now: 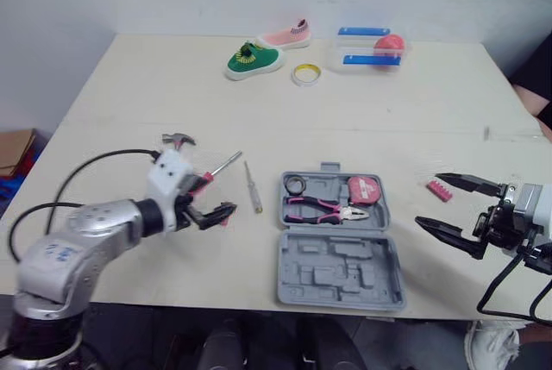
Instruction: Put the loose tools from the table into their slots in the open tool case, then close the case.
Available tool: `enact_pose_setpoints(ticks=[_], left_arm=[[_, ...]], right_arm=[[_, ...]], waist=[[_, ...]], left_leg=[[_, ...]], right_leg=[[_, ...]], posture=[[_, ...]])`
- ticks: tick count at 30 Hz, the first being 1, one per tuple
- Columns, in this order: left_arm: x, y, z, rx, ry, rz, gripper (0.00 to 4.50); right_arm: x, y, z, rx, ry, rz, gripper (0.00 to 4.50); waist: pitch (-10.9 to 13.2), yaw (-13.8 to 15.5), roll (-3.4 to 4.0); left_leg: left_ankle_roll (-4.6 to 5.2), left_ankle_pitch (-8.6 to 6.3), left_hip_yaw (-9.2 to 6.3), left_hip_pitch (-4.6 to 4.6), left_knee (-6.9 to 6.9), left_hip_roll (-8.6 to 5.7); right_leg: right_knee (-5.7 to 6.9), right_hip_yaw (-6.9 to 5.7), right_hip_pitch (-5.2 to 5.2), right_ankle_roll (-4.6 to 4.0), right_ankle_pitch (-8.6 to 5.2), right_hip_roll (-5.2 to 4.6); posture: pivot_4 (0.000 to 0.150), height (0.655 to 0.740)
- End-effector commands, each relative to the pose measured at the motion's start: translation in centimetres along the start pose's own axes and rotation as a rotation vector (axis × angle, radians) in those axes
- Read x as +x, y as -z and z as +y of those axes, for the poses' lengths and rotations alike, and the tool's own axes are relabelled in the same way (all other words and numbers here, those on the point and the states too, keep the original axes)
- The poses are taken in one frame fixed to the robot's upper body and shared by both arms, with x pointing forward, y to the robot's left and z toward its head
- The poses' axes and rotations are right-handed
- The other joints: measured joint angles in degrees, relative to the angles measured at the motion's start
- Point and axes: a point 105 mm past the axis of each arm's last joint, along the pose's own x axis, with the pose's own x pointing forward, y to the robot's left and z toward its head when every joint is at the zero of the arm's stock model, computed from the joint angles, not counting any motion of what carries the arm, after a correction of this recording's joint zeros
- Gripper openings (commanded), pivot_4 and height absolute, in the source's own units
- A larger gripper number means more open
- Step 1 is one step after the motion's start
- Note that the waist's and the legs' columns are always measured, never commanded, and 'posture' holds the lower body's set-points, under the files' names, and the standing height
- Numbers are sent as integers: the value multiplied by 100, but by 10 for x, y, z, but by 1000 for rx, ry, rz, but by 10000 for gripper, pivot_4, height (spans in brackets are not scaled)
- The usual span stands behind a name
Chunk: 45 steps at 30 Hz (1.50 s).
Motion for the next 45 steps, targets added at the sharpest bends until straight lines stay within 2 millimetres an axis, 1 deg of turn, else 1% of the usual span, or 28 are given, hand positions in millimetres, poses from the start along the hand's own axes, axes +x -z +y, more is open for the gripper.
enact_pose_setpoints(ticks=[1,2,4,5,8,10,12,14,19,23,26,27,28,29,31,32,33,34,35,37,39,40,41,42,44,45], left_arm=[[14,-10,-3,13,-83,-22,45000],[18,-10,-4,5,-89,-18,45000],[30,1,-14,29,-76,42,45000],[37,4,-18,-4,-75,52,45000],[55,9,-29,-13,-79,72,45000],[65,8,-29,6,-105,72,45000],[69,8,-28,9,-118,75,45000],[74,13,-24,-1,-137,100,45000],[75,20,-14,3,-196,138,45000],[79,25,-14,-40,-202,145,45000],[76,35,-17,-61,-191,166,36513],[75,39,-17,-65,-190,174,30911],[75,40,-17,-68,-189,178,27176],[74,44,-15,-83,-199,183,24531],[71,50,-9,-79,-233,192,15685],[71,50,-7,-81,-244,183,10577],[71,49,-7,-82,-249,175,6765],[73,44,-7,-89,-246,143,2448],[75,35,-8,-107,-233,85,559],[79,21,-13,-117,-198,4,559],[79,9,-13,-95,-184,-58,559],[77,-2,-13,-86,-168,-114,559],[71,-12,-10,-66,-172,-168,559],[66,-21,-9,-43,-141,-218,559],[57,-29,-8,-3,-100,-267,559],[51,-30,-15,-2,-6,-270,559]], right_arm=[[0,-1,3,-5,-10,-2,44239],[1,0,4,6,-17,2,44239],[2,3,17,29,-86,20,44239],[3,2,21,35,-112,19,44239],[7,-6,17,19,-111,-15,44239],[7,-7,16,22,-110,-16,44239],[7,-7,18,24,-116,-13,44239],[6,-7,19,26,-117,-11,44239],[3,-10,18,19,-110,-11,44239],[3,-11,19,16,-111,-14,44239],[2,-13,18,10,-111,-17,45000],[2,-12,19,9,-116,-15,45000],[1,-12,19,8,-120,-14,45000],[1,-12,20,13,-128,-7,45000],[1,-13,22,18,-136,-9,45000],[1,-14,22,16,-136,-13,45000],[1,-15,22,13,-135,-17,45000],[1,-15,23,10,-137,-19,45000],[1,-14,23,9,-135,-17,45000],[-1,-13,24,8,-130,-11,45000],[-3,-11,24,9,-124,-3,45000],[-5,-10,24,9,-116,2,45000],[-8,-10,24,1,-104,7,45000],[-10,-9,24,2,-96,14,45000],[-13,-8,24,0,-88,23,45000],[-16,-8,22,0,-80,35,45000]], waist=[[1,7,-1],[1,13,-1],[0,25,-2],[0,25,-1],[-1,2,0],[0,0,-1],[-1,23,-1],[-1,34,0],[-1,62,0],[-2,72,1],[-3,90,2],[-3,93,2],[-3,97,2],[-4,104,3],[-6,119,3],[-6,119,3],[-6,119,3],[-8,119,2],[-8,123,3],[-8,138,3],[-8,166,3],[-8,186,2],[-7,201,1],[-6,204,0],[-6,208,0],[-6,199,0]], left_leg=[[-1,1,0,-1,0,0],[-4,2,-1,0,-1,-1],[-12,6,0,0,-1,0],[-20,9,0,1,0,1],[-24,12,5,2,2,1],[-23,13,4,2,7,0],[-23,14,-2,4,7,0],[-29,16,-6,2,4,2],[-37,20,-4,3,5,3],[-39,21,-4,8,4,4],[-39,21,-4,9,4,4],[-39,21,-3,11,2,4],[-39,21,-3,11,1,5],[-39,21,-2,12,0,5],[-40,21,-2,12,0,5],[-40,21,-2,12,0,5],[-40,21,-2,13,0,5],[-39,20,-1,15,1,5],[-39,20,-1,17,0,5],[-38,19,-2,18,1,5],[-35,20,-4,15,3,2],[-34,21,-5,13,2,1],[-32,20,-6,10,3,0],[-31,20,-6,3,4,0],[-32,19,-5,-2,2,1],[-33,18,-4,-2,0,3]], right_leg=[[0,0,0,0,0,1],[-2,0,0,0,0,1],[-4,1,2,0,0,3],[-6,1,3,0,0,6],[-4,6,2,1,0,7],[-1,7,2,4,2,7],[0,6,4,4,2,14],[-3,6,4,3,2,18],[-2,8,4,2,1,19],[1,9,7,2,1,19],[1,9,8,2,1,19],[0,10,8,2,1,19],[0,10,8,1,1,19],[-1,10,8,1,1,20],[-2,10,8,1,1,20],[-2,11,9,1,0,20],[-2,11,11,1,1,20],[-2,11,12,1,0,20],[-2,11,14,1,1,20],[-1,10,15,1,1,18],[-2,8,15,1,1,16],[-2,7,14,2,1,14],[-3,6,13,2,1,13],[-5,6,9,2,1,13],[-10,5,5,2,1,13],[-11,4,4,2,1,14]], posture=[[1500,7400],[1500,7400],[1500,7400],[1500,7400],[1500,7400],[1500,7400],[1500,7400],[1500,7400],[1500,7400],[1500,7400],[1500,7400],[1500,7400],[1500,7400],[1500,7400],[1500,7400],[1500,7400],[1500,7400],[1500,7400],[1500,7400],[1500,7400],[1500,7400],[1500,7400],[1500,7400],[1500,7400],[1500,7400],[1500,7400]])
